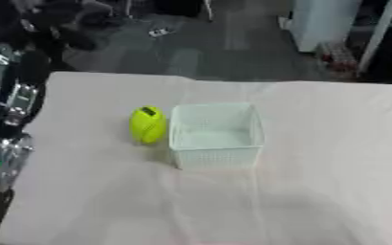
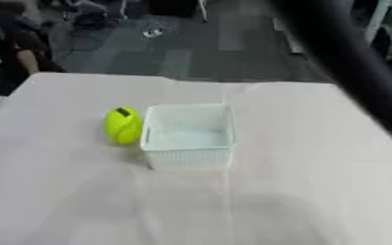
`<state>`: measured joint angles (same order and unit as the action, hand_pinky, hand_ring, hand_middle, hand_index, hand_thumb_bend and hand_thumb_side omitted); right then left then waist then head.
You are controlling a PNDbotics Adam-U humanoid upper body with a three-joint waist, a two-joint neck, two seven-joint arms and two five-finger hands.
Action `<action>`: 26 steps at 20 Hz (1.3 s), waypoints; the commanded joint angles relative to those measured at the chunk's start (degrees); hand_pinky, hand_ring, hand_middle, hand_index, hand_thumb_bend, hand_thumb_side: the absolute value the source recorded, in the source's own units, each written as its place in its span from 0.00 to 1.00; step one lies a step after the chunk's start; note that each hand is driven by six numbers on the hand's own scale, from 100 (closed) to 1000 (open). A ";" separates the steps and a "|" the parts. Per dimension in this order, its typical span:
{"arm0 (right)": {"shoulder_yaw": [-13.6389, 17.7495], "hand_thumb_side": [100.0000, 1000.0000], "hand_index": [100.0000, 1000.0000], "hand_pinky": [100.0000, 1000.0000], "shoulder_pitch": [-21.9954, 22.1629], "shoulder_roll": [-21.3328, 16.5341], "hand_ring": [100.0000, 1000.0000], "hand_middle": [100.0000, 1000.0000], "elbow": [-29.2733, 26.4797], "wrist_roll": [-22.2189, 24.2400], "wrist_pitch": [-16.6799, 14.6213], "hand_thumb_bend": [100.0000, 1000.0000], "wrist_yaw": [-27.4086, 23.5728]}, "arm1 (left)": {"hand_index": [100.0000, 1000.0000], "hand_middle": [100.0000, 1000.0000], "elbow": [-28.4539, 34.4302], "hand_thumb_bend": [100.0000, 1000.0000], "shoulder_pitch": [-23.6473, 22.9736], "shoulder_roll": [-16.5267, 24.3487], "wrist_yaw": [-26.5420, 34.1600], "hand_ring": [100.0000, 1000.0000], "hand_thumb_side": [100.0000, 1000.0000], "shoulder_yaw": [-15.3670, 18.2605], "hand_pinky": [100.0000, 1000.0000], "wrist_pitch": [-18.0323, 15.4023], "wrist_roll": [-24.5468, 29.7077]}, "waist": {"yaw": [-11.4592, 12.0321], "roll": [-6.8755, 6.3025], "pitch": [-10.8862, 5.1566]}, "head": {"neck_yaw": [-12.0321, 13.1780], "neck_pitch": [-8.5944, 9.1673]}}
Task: Pick up objects on the table and place them in the box.
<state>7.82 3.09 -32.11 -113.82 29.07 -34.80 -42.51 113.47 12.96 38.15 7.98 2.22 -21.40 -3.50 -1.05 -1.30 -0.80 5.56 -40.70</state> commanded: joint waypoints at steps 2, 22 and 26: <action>0.19 0.95 0.56 0.11 -0.38 -1.33 0.42 0.48 -0.77 5.24 -5.56 0.00 0.88 | 0.82 0.80 -2.29 0.08 3.66 9.29 -0.99 0.62 0.74 -0.71 0.64 1.00 1.18 | -0.47 -0.24 -0.29 | 0.73 -0.24; -0.78 0.95 0.56 0.12 -5.07 -2.01 0.42 0.48 -0.77 6.05 -2.32 0.00 -2.65 | 0.87 0.84 -36.28 0.48 22.67 20.59 -27.31 0.76 0.52 -11.89 0.83 -23.32 21.52 | -4.69 -1.50 1.01 | 5.54 1.87; -1.02 0.94 0.56 0.12 -6.36 -1.49 0.40 0.46 -0.77 4.89 -1.50 0.00 -4.89 | 0.88 0.85 -41.35 0.49 25.95 19.93 -33.09 0.79 0.54 -13.08 0.88 -26.34 23.06 | -5.77 -1.47 1.68 | 6.86 2.68</action>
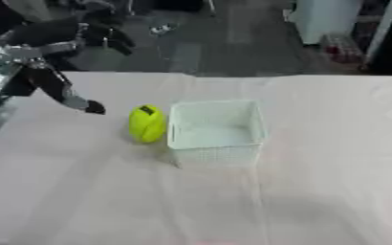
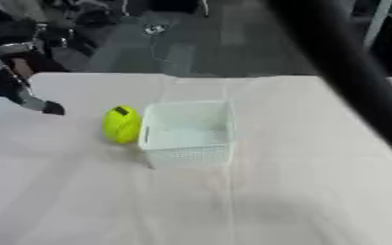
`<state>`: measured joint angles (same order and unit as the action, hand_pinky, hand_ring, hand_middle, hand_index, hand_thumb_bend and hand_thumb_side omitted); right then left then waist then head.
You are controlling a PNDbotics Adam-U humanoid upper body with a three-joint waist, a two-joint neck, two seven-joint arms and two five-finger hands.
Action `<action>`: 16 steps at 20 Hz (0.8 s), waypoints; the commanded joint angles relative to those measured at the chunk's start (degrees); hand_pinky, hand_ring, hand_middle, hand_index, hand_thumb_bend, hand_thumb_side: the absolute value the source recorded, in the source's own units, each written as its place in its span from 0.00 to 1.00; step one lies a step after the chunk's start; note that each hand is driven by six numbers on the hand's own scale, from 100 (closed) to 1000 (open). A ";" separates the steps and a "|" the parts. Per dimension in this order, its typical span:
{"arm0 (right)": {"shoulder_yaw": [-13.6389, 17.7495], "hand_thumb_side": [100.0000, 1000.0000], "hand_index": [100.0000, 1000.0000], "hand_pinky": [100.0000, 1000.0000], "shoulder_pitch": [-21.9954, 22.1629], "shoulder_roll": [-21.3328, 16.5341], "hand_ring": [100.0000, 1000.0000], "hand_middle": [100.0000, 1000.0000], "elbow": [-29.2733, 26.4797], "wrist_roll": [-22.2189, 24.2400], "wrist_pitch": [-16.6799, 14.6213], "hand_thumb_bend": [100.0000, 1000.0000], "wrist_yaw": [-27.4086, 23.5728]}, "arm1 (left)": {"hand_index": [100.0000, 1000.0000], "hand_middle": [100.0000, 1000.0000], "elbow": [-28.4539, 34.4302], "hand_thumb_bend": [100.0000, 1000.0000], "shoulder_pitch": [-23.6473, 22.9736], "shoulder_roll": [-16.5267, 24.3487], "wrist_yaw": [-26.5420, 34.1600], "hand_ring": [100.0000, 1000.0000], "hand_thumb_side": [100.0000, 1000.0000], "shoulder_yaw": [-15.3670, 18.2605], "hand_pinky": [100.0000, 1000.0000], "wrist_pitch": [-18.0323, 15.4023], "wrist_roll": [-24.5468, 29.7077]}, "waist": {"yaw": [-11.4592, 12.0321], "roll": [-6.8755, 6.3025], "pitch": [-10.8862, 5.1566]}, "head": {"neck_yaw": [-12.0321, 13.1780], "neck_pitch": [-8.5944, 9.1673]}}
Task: Pick up objects on the table and place them in the box.
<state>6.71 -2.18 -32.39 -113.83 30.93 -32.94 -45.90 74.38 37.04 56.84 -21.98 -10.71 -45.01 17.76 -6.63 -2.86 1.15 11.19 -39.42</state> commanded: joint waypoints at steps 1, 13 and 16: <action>0.12 0.94 0.58 0.11 -1.50 -1.04 0.40 0.46 -0.77 1.27 -2.51 0.00 -2.57 | 0.89 0.86 -3.54 0.50 2.53 1.13 -4.84 0.81 0.54 -0.35 0.89 -3.06 2.51 | -0.76 0.03 -0.01 | 1.76 1.71; 1.07 0.97 0.66 0.12 -7.03 -2.39 0.39 0.46 -0.77 -18.76 5.60 0.00 -10.86 | 0.90 0.88 -15.27 0.54 9.17 -3.20 -18.81 0.85 0.60 -3.10 0.95 -6.87 10.60 | -4.92 -1.01 0.85 | 5.73 0.34; 1.28 0.97 0.66 0.13 -8.22 -2.62 0.39 0.46 -0.77 -18.65 6.34 0.00 -11.72 | 0.90 0.88 -16.29 0.54 9.61 -4.01 -20.23 0.85 0.60 -3.82 0.95 -6.95 11.45 | -5.71 -1.28 0.98 | 6.72 0.19</action>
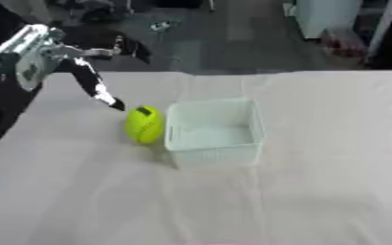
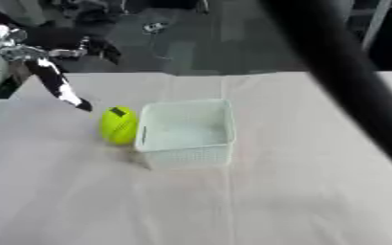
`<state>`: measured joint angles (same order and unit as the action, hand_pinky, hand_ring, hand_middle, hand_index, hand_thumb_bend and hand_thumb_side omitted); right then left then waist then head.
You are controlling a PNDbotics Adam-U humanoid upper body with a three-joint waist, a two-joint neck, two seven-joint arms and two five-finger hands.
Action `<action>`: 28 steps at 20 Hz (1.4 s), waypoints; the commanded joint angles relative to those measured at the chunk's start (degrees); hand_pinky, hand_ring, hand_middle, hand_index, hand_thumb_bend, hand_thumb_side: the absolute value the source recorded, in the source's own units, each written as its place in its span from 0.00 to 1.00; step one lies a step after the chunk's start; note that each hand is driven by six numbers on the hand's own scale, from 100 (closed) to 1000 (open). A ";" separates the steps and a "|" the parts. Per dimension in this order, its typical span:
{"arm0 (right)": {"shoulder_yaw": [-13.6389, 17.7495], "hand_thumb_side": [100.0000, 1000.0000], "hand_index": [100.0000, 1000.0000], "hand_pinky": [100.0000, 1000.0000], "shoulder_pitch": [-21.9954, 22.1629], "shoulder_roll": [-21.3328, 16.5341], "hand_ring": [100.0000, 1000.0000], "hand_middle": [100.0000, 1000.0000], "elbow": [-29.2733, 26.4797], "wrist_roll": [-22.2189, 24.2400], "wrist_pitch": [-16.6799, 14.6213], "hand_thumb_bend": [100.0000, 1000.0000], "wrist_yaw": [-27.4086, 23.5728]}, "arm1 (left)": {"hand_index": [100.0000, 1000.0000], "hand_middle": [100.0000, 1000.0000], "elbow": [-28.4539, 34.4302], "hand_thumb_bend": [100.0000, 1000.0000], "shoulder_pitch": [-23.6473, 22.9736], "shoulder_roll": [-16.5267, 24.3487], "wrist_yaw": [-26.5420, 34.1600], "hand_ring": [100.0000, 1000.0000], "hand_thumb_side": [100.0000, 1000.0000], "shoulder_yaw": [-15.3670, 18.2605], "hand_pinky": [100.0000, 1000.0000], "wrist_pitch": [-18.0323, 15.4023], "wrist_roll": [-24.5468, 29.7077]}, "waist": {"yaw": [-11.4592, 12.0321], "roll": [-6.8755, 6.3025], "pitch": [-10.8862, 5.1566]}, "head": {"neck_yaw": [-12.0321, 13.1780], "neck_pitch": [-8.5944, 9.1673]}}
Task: Pick up objects on the table and place them in the box.
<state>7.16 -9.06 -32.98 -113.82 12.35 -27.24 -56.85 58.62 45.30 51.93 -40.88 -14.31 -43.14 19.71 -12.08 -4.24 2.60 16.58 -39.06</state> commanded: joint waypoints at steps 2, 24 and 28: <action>1.13 0.97 0.65 0.13 -2.44 -2.25 0.39 0.46 -0.77 0.02 1.08 0.00 -1.66 | 0.90 0.87 -1.07 0.56 1.22 0.51 -2.30 0.85 0.61 -0.76 0.95 -8.82 10.00 | -0.95 -0.21 -0.33 | 1.94 -0.46; 2.53 0.97 0.64 0.13 -4.96 -2.63 0.39 0.46 -0.77 0.39 3.19 0.00 -5.08 | 0.96 0.93 -8.64 0.65 0.44 -4.14 -21.17 0.94 0.68 -2.91 1.00 -8.83 11.44 | -2.63 -0.40 0.04 | 3.34 1.43; 2.42 0.97 0.64 0.13 -4.58 -2.51 0.39 0.46 -0.77 0.87 3.08 0.00 -4.81 | 0.97 0.94 -10.43 0.64 -0.59 -4.37 -24.69 0.94 0.69 -2.00 1.00 -8.83 9.46 | -2.34 -0.24 0.03 | 3.38 1.30</action>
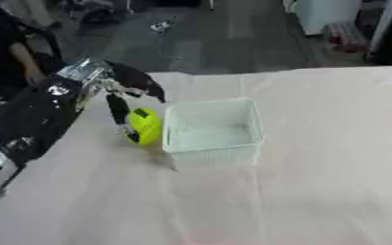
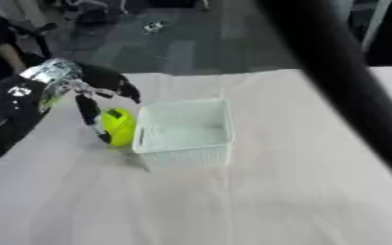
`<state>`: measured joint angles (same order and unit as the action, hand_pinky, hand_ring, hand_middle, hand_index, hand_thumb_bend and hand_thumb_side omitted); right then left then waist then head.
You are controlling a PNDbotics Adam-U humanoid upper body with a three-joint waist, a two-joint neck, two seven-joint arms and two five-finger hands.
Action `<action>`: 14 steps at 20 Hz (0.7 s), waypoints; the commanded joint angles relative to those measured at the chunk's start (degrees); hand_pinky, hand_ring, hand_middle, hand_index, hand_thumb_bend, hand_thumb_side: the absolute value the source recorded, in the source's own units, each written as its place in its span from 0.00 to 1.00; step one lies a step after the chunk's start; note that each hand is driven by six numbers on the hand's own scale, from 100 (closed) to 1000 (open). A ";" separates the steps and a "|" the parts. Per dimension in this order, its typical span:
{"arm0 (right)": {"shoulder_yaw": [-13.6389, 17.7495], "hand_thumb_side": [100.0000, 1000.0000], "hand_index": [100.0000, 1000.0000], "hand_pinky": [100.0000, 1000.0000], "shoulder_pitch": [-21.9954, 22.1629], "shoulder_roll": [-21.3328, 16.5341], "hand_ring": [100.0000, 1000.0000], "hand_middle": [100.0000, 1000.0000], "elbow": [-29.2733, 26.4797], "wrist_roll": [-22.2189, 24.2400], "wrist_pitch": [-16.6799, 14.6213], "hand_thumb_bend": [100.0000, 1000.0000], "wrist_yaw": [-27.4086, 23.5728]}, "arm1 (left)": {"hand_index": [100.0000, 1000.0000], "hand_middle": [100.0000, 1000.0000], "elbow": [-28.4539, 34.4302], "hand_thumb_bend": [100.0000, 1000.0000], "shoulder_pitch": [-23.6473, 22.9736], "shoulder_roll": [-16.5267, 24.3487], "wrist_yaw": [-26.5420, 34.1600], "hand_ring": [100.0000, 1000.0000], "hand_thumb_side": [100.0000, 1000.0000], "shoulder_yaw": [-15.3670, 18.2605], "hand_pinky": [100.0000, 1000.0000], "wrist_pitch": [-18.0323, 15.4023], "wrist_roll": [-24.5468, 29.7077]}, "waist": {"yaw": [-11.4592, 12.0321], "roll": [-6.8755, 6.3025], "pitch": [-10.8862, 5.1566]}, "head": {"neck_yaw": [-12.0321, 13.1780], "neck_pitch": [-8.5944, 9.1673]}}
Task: Pick up objects on the table and place them in the box.
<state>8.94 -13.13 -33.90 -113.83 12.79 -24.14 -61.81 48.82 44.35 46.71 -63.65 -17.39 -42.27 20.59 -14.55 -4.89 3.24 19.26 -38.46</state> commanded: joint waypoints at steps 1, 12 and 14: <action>0.61 0.97 0.64 0.13 -0.43 -1.56 0.39 0.46 -0.76 0.54 -0.08 0.00 0.23 | 0.97 0.94 -1.02 0.64 0.05 0.67 -2.29 0.94 0.69 1.16 1.00 -9.70 8.10 | 0.17 0.44 -0.61 | 0.63 0.71; 0.28 0.97 0.64 0.13 -0.68 -1.03 0.39 0.46 -0.76 1.32 -0.13 0.00 0.11 | 0.91 0.61 -4.01 0.51 -4.59 -2.97 -1.89 0.32 0.31 2.86 0.19 -9.66 -1.41 | -0.14 0.79 -0.18 | 0.40 0.93; 0.31 0.97 0.64 0.13 -0.64 -1.03 0.39 0.46 -0.76 1.38 -0.23 0.00 0.13 | 0.77 0.41 -5.15 0.30 -4.54 -2.56 -2.43 0.10 0.26 3.81 0.00 -9.04 -3.35 | -0.01 0.82 -0.17 | 0.52 0.76</action>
<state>8.87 -13.11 -33.89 -113.83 14.01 -24.32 -61.60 45.26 40.33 42.76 -65.24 -13.98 -48.17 14.69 -14.72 -4.66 3.26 19.24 -38.42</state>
